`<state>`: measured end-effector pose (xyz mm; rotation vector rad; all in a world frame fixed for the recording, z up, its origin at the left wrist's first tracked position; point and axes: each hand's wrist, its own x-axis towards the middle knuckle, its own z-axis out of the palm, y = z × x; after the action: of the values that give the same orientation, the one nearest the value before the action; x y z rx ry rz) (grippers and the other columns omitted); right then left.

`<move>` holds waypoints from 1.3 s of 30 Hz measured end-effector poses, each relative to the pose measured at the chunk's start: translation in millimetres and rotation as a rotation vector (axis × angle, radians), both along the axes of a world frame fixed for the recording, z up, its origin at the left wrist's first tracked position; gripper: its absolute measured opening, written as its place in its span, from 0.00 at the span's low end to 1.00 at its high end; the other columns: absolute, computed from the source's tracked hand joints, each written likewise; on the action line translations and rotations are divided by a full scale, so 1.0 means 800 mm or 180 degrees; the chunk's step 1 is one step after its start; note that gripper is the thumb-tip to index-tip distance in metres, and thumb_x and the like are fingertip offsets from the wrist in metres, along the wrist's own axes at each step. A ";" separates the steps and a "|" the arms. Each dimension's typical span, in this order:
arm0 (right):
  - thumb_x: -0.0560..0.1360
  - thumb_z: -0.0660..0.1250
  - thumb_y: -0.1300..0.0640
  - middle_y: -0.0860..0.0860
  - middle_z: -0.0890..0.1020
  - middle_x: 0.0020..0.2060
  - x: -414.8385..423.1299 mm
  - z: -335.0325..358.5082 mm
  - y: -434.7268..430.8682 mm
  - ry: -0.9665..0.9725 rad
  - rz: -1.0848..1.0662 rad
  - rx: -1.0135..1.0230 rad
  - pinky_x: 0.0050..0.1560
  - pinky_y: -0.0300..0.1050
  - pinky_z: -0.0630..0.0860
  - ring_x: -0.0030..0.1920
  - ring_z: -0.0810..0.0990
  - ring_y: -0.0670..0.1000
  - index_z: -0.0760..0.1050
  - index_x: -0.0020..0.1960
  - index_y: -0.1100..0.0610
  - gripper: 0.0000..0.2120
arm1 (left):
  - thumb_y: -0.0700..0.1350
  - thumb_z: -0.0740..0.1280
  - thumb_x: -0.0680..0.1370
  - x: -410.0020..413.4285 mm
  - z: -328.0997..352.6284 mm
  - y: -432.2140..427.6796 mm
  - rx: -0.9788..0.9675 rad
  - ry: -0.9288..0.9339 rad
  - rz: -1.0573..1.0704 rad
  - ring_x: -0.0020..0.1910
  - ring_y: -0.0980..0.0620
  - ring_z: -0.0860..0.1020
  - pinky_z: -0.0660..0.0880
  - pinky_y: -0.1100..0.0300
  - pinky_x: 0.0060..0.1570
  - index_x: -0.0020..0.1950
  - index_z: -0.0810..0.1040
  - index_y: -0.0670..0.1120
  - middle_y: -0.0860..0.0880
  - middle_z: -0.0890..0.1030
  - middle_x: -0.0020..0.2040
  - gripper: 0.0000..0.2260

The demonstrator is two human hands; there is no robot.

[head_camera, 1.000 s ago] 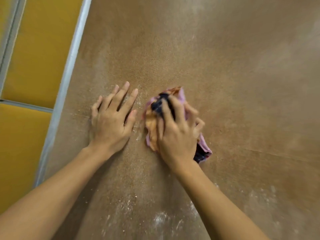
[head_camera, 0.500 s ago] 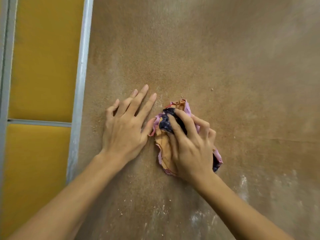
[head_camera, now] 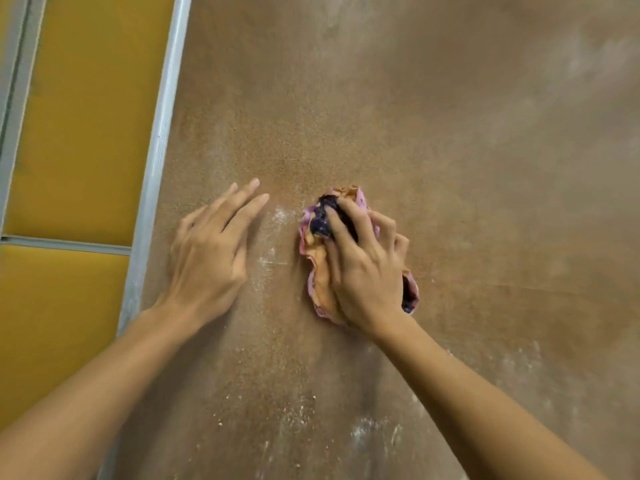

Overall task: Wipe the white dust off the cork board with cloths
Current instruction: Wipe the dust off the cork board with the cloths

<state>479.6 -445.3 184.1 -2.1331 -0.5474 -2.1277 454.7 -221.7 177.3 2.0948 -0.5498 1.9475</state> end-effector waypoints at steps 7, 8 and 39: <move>0.80 0.61 0.48 0.46 0.73 0.73 -0.001 -0.026 0.061 -0.0065 0.0114 -0.0241 0.56 0.53 0.65 0.66 0.66 0.55 0.75 0.71 0.50 0.21 | 0.36 0.56 0.78 -0.003 -0.014 0.050 -0.0272 0.0100 0.0105 0.79 0.51 0.64 0.66 0.45 0.70 0.76 0.71 0.46 0.51 0.69 0.78 0.26; 0.80 0.60 0.47 0.47 0.73 0.73 -0.002 -0.033 0.051 -0.0072 0.0089 -0.0495 0.55 0.54 0.65 0.66 0.67 0.56 0.75 0.72 0.50 0.21 | 0.36 0.56 0.77 -0.003 -0.016 0.053 -0.0257 0.0095 0.0113 0.79 0.51 0.64 0.66 0.45 0.71 0.76 0.71 0.45 0.50 0.69 0.78 0.27; 0.78 0.59 0.46 0.47 0.67 0.75 -0.037 0.010 0.206 0.0438 -0.0048 -0.0710 0.57 0.55 0.63 0.68 0.62 0.57 0.69 0.74 0.52 0.26 | 0.41 0.68 0.82 -0.029 -0.070 0.107 -0.2700 0.0791 -0.1757 0.59 0.57 0.81 0.77 0.59 0.61 0.67 0.81 0.43 0.50 0.84 0.60 0.13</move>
<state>450.0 -280.3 192.1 -2.3829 -0.7897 -1.9906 431.1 -136.0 121.1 1.4054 -0.1593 1.2526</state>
